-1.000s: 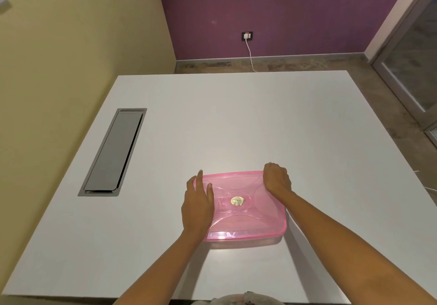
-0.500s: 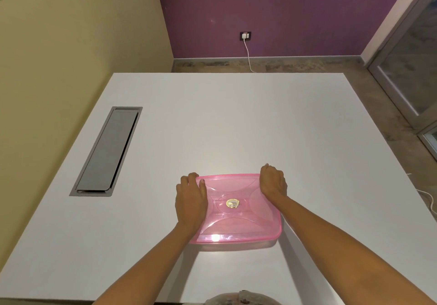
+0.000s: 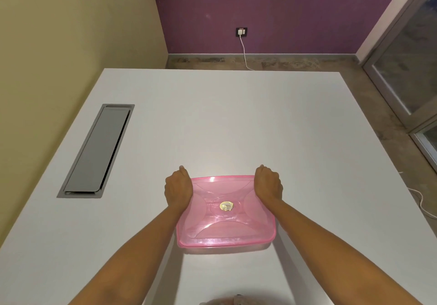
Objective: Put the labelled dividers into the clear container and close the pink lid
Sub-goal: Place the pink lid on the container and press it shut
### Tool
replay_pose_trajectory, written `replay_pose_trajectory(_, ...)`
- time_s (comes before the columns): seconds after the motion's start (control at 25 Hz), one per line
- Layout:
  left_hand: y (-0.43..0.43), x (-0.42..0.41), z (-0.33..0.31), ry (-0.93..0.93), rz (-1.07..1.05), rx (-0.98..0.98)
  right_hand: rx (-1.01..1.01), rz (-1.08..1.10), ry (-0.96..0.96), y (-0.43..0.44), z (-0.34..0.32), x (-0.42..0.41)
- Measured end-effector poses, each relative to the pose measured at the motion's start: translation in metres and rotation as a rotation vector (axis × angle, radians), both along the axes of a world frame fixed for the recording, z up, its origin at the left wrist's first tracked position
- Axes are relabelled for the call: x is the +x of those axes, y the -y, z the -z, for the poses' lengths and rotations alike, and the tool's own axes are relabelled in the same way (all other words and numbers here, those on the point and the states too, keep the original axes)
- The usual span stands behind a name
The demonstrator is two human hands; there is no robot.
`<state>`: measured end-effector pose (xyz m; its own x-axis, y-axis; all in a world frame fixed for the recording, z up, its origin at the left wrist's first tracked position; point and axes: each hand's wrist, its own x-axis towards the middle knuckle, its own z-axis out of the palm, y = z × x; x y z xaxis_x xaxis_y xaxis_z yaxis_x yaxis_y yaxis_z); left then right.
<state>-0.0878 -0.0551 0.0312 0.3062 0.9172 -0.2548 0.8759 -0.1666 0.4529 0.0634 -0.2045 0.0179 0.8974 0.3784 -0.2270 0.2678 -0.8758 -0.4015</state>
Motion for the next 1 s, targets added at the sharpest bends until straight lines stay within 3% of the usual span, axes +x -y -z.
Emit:
replay_pose_trajectory(0.2, 0.039, -0.022, 0.004, 0.139, 0.209, 0.217, 0.03, 0.056, -0.003, 0.001, -0.004, -0.003)
replay_pose_trajectory(0.4, 0.064, -0.057, 0.02, 0.048, 0.443, 0.284, 0.049, 0.109, -0.037, -0.001, 0.001, -0.001)
replay_pose_trajectory(0.8, 0.061, -0.054, 0.02, 0.053, 0.444, 0.32, 0.078, 0.106, 0.026, 0.004, -0.006, -0.008)
replay_pose_trajectory(1.0, 0.061, -0.054, 0.019, 0.057, 0.436, 0.308, 0.192, -0.129, 0.235, 0.04, -0.002, -0.05)
